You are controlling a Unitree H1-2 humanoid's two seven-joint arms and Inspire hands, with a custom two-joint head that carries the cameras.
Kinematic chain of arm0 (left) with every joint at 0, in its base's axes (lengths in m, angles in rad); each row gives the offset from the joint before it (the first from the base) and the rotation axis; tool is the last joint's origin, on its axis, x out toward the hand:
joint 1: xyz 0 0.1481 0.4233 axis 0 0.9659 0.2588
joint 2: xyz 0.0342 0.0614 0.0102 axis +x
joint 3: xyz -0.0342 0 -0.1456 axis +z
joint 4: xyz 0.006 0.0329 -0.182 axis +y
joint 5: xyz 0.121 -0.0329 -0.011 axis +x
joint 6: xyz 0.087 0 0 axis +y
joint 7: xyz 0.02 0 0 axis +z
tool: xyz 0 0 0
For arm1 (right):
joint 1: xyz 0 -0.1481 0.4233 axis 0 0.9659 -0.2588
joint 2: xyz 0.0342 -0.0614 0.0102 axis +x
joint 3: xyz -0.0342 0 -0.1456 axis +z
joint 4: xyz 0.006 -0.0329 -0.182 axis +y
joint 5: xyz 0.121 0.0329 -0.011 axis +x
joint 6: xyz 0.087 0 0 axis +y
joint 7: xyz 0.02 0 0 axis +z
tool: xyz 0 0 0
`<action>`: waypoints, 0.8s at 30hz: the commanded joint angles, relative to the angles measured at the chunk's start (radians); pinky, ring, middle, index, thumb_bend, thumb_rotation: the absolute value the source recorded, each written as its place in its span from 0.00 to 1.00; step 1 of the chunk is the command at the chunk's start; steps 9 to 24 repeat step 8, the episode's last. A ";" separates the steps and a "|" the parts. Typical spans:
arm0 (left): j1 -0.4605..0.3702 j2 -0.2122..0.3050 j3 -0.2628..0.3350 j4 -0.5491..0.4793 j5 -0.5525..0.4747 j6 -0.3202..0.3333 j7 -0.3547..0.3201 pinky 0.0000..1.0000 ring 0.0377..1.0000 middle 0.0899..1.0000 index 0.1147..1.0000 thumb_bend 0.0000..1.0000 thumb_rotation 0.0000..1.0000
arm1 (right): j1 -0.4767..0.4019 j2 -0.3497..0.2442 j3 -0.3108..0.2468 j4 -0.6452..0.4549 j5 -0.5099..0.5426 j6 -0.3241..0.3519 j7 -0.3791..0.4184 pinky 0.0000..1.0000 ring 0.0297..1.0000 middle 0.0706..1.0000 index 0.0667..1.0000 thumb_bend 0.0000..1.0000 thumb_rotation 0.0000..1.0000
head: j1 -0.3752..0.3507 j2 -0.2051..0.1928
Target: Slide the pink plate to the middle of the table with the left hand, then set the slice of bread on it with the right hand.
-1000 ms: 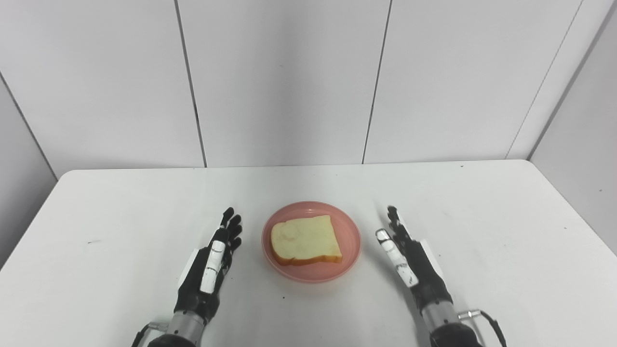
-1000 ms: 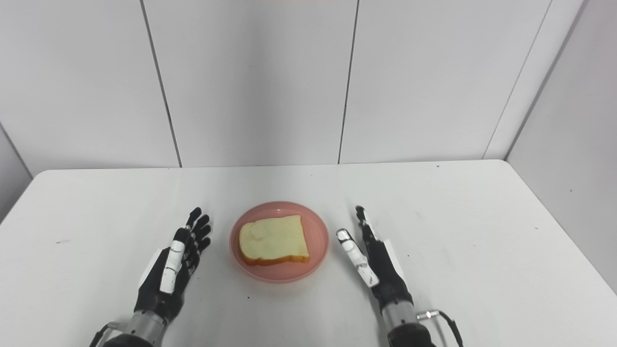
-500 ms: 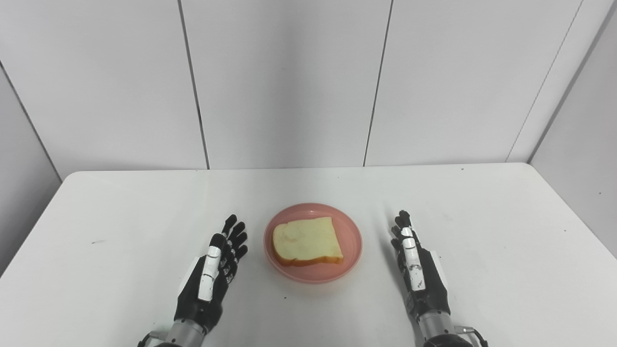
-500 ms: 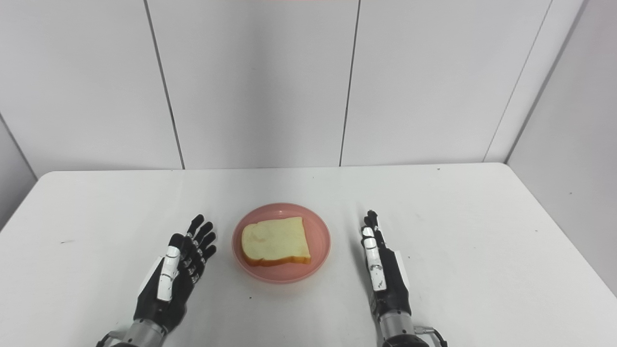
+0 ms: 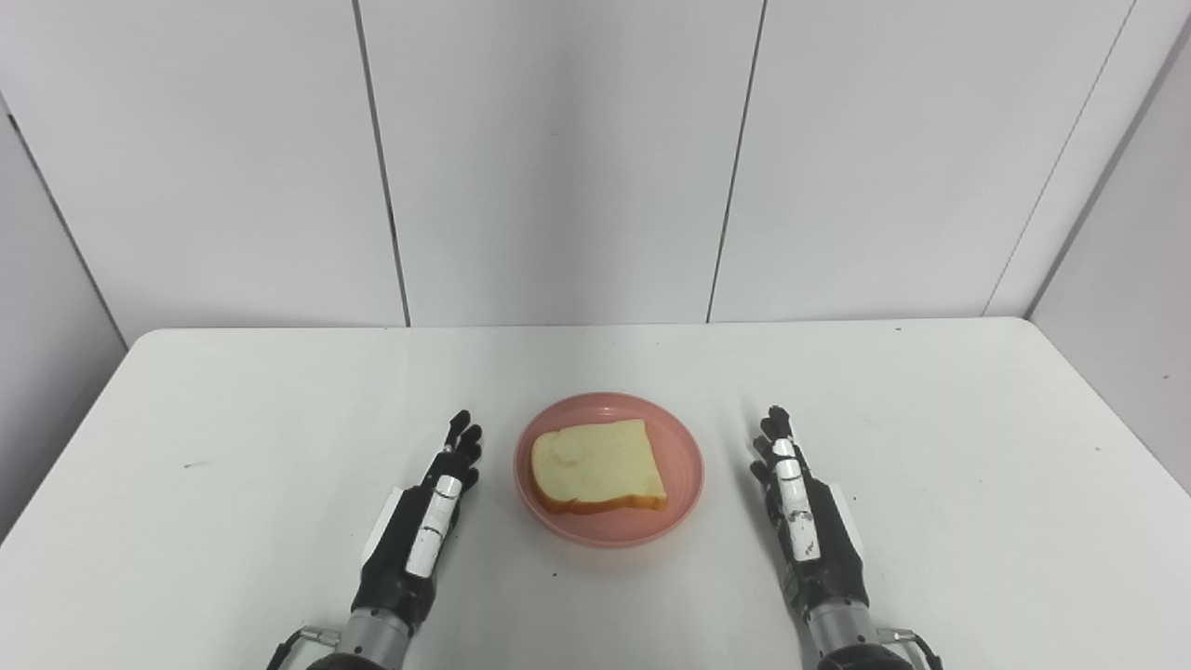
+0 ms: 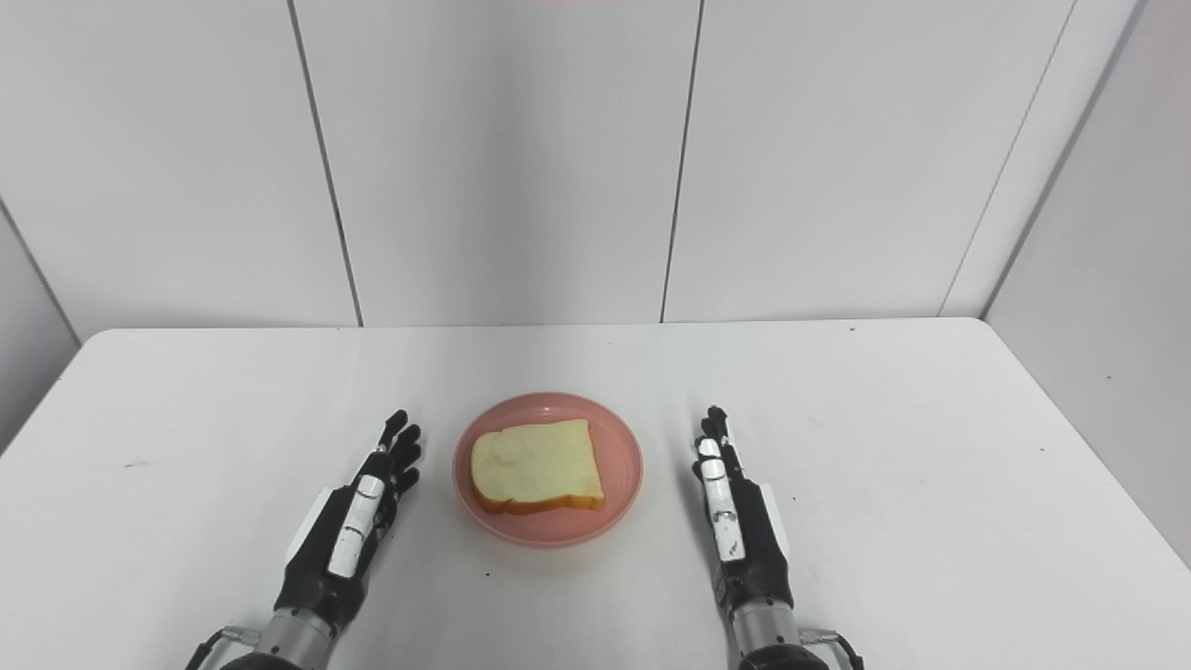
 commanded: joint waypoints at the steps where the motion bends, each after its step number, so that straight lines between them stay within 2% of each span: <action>1: 0.012 0.011 0.004 0.020 0.007 0.060 0.005 1.00 1.00 1.00 1.00 0.62 1.00 | 0.016 0.007 0.012 0.024 0.009 -0.006 0.010 0.99 0.99 1.00 1.00 0.26 1.00 | 0.002 0.000; 8: -0.001 0.010 0.002 0.045 0.020 0.032 0.010 1.00 1.00 1.00 1.00 0.64 1.00 | 0.017 -0.004 0.029 0.013 0.000 0.005 0.016 1.00 1.00 1.00 1.00 0.28 1.00 | 0.005 0.002; 24: -0.001 0.010 0.002 0.045 0.020 0.032 0.010 1.00 1.00 1.00 1.00 0.64 1.00 | 0.017 -0.004 0.029 0.013 0.000 0.005 0.016 1.00 1.00 1.00 1.00 0.28 1.00 | 0.005 0.002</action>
